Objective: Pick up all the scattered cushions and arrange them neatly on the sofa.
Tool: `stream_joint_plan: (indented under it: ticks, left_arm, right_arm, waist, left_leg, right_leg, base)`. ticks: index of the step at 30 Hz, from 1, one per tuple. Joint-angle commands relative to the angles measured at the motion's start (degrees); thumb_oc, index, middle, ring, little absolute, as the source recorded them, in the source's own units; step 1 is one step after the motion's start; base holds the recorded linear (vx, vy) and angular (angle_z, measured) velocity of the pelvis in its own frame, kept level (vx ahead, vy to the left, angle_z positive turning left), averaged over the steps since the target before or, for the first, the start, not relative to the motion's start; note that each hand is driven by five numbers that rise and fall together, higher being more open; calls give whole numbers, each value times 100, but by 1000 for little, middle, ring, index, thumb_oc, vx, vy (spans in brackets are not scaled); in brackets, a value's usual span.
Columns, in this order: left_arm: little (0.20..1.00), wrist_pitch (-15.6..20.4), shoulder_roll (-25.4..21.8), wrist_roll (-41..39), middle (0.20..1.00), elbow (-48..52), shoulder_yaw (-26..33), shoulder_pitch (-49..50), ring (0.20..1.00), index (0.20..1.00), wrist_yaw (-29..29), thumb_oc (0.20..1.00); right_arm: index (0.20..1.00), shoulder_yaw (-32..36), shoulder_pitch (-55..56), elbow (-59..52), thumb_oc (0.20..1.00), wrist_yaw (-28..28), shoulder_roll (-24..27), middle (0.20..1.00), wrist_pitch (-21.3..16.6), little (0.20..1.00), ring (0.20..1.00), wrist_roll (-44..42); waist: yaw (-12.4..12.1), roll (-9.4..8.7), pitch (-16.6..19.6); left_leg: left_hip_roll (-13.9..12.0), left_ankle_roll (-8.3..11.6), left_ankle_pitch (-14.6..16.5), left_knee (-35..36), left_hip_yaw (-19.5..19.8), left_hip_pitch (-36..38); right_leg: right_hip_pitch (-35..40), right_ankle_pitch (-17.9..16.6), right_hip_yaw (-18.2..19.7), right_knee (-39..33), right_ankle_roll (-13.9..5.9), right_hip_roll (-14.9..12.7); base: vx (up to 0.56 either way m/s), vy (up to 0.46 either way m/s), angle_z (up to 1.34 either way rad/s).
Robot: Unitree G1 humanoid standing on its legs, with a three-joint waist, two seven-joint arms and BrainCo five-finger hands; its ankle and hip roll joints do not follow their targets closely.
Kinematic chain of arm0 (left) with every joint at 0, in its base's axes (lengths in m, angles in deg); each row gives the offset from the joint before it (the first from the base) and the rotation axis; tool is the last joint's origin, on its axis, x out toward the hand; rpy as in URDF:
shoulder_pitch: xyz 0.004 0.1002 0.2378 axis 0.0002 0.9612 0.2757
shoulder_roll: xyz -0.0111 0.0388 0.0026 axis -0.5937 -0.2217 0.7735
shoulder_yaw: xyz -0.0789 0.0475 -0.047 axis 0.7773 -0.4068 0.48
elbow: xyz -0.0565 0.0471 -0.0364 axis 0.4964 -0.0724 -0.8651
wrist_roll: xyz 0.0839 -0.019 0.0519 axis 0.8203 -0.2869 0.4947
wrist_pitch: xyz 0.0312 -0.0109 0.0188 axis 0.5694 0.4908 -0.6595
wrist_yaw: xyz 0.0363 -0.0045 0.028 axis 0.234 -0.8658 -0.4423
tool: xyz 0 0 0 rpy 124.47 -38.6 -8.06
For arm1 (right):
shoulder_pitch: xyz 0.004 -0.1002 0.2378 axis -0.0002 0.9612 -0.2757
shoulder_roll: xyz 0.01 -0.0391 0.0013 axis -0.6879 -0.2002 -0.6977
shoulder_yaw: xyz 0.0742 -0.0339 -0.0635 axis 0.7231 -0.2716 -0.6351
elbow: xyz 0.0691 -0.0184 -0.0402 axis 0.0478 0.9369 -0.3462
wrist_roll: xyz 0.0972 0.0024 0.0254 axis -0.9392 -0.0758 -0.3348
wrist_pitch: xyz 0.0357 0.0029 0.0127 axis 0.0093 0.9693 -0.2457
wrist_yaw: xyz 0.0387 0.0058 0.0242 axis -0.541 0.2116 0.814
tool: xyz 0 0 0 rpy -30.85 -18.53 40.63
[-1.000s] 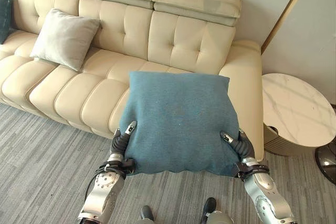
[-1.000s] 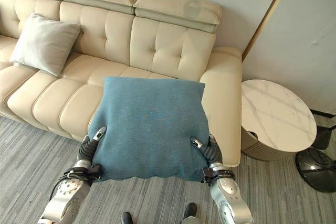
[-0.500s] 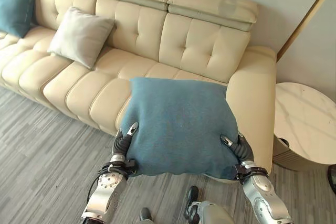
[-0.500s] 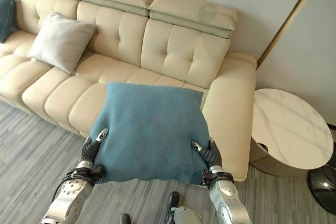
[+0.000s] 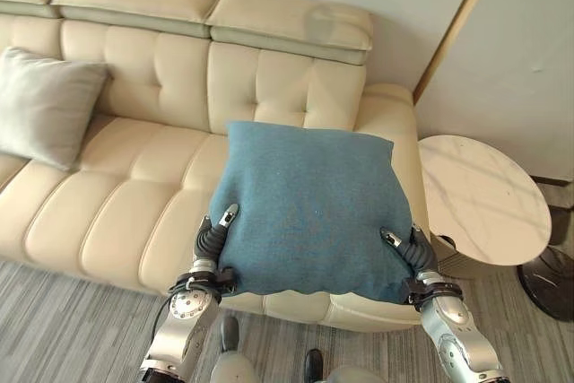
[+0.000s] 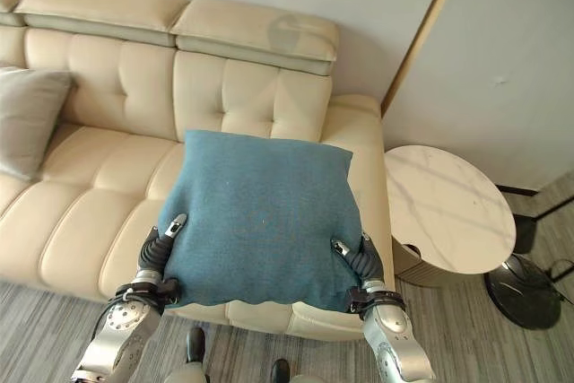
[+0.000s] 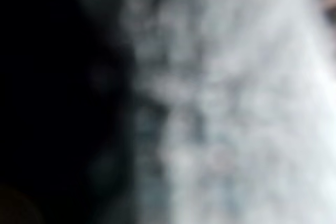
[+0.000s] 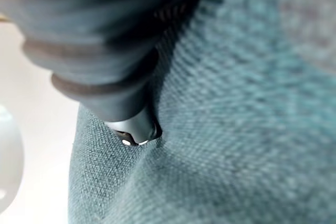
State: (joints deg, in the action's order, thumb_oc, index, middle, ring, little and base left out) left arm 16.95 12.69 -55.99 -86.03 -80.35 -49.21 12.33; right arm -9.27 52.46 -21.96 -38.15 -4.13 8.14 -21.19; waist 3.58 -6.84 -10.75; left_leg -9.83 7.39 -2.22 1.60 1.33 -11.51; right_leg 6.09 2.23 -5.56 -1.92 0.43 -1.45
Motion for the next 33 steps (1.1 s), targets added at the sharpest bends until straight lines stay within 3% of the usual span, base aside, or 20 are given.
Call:
stream_joint_plan:
  ticks: [1,3,8,11,13,14,17,20,24,26,28,29,30,31,32,33]
  left_arm:
    - [200,616,20,209,200,786,223,-318,200,200,98,200]
    - [200,607,25,212,200,811,169,-268,200,200,-1,200]
    - [200,581,-65,193,200,727,41,-270,200,200,-103,200]
    - [200,527,-173,196,200,657,38,-336,200,200,-39,200]
    - [200,529,-204,212,200,657,59,-357,200,200,-20,200]
    - [200,536,-238,238,200,636,75,-369,200,200,-5,200]
    - [200,505,-253,287,200,579,135,-314,200,200,7,200]
    - [200,558,-170,295,200,480,144,-375,200,200,13,200]
    - [200,536,-301,653,200,117,-30,-858,200,200,264,200]
    - [200,644,-541,970,200,-185,-275,-1913,200,200,725,200]
    - [200,786,-999,1308,200,-879,-744,-3733,200,200,1362,200]
    - [200,798,-1001,1305,200,-905,-755,-3772,200,200,1366,200]
    - [200,778,-1299,1511,200,-1504,-1081,-4899,200,200,1675,200]
    - [200,792,-1301,1505,200,-1534,-1098,-4944,200,200,1679,200]
    - [200,740,-1587,1789,200,-2238,-1444,-5981,200,200,1935,200]
    - [200,678,-1668,1899,200,-2496,-1574,-6347,200,200,2025,200]
  right_arm:
    - [200,70,-290,-521,200,26,53,200,-439,200,200,2]
    - [200,125,-183,-571,200,90,55,200,-434,200,200,54]
    - [200,150,-115,-546,200,115,-58,200,-361,200,200,144]
    - [200,30,-295,-509,200,88,-236,200,-314,200,200,283]
    - [200,-32,-365,-513,200,85,-292,200,-314,200,200,301]
    - [200,-173,-494,-481,200,79,-382,200,-332,200,200,298]
    - [200,-244,-573,-368,200,45,-377,200,-335,200,200,319]
    - [200,-389,-723,-329,200,-4,-416,200,-382,200,200,264]
    - [200,-544,-1259,9,200,-286,-400,200,-408,200,200,391]
    - [200,-795,-2385,351,200,-752,-422,200,-495,200,200,601]
    - [200,-1064,-4144,920,200,-1419,-367,200,-655,200,200,910]
    - [200,-1052,-4174,940,200,-1417,-367,200,-663,200,200,907]
    - [200,-1134,-5260,1466,200,-1772,-178,200,-729,200,200,1028]
    - [200,-1120,-5294,1489,200,-1770,-176,200,-740,200,200,1023]
    - [200,-1171,-6284,2083,200,-2074,42,200,-768,200,200,1069]
    - [200,-1223,-6629,2231,200,-2198,85,200,-778,200,200,1156]
  waist:
    - [-97,156,67]
    - [-55,353,182]
    - [-44,271,335]
    - [-70,231,287]
    - [-120,239,270]
    - [-133,253,269]
    - [-119,273,264]
    - [-147,280,324]
    - [-146,367,390]
    - [-192,437,93]
    - [-274,441,-411]
    - [-280,437,-401]
    - [-323,453,-504]
    - [-330,448,-501]
    - [-366,440,-531]
    - [-380,442,-555]
  left_leg:
    - [-105,5,-180,140,-366,221]
    - [-116,75,-294,257,-375,488]
    - [166,-130,-166,230,-487,672]
    - [392,-412,11,241,-778,911]
    - [388,-452,43,260,-920,939]
    - [402,-479,111,337,-1169,1074]
    - [518,-491,218,340,-1374,1180]
    - [595,-482,270,340,-1387,1242]
    - [618,-490,376,340,-1331,1407]
    - [627,-511,356,194,-1255,1105]
    - [591,-495,402,-501,-1102,-82]
    - [589,-496,413,-533,-1101,-133]
    - [601,-471,363,-763,-1024,-720]
    - [600,-472,369,-786,-1023,-761]
    - [608,-442,317,-848,-973,-1146]
    - [610,-430,295,-872,-950,-1294]
  right_leg:
    - [-52,659,-305,160,-501,-314]
    - [47,646,-218,153,-604,-382]
    - [-31,569,-110,307,-772,-712]
    - [-455,387,-5,1030,-915,-907]
    - [-646,352,-56,1263,-937,-941]
    - [-913,278,-374,1391,-908,-914]
    - [-965,227,-758,832,-814,-727]
    - [-749,62,-680,292,-796,-622]
    - [-460,93,-724,125,-776,-629]
    - [-779,141,-677,272,-737,-661]
    - [-1808,158,-530,780,-653,-726]
    - [-1856,166,-527,806,-652,-729]
    - [-2420,151,-496,1068,-614,-773]
    - [-2461,157,-494,1089,-613,-776]
    - [-2805,150,-492,1185,-624,-796]
    - [-2955,154,-501,1229,-627,-804]
  base:
    - [123,186,-56]
    - [226,388,-35]
    - [158,292,-5]
    - [52,269,8]
    - [-10,142,-73]
    - [18,142,-92]
    - [60,100,-72]
    - [94,7,-19]
    - [198,-31,1]
    - [-155,-48,15]
    - [-441,-83,18]
    - [-371,-70,20]
    - [-153,-35,27]
    - [-176,-76,34]
    - [-46,-46,27]
    - [23,-79,17]
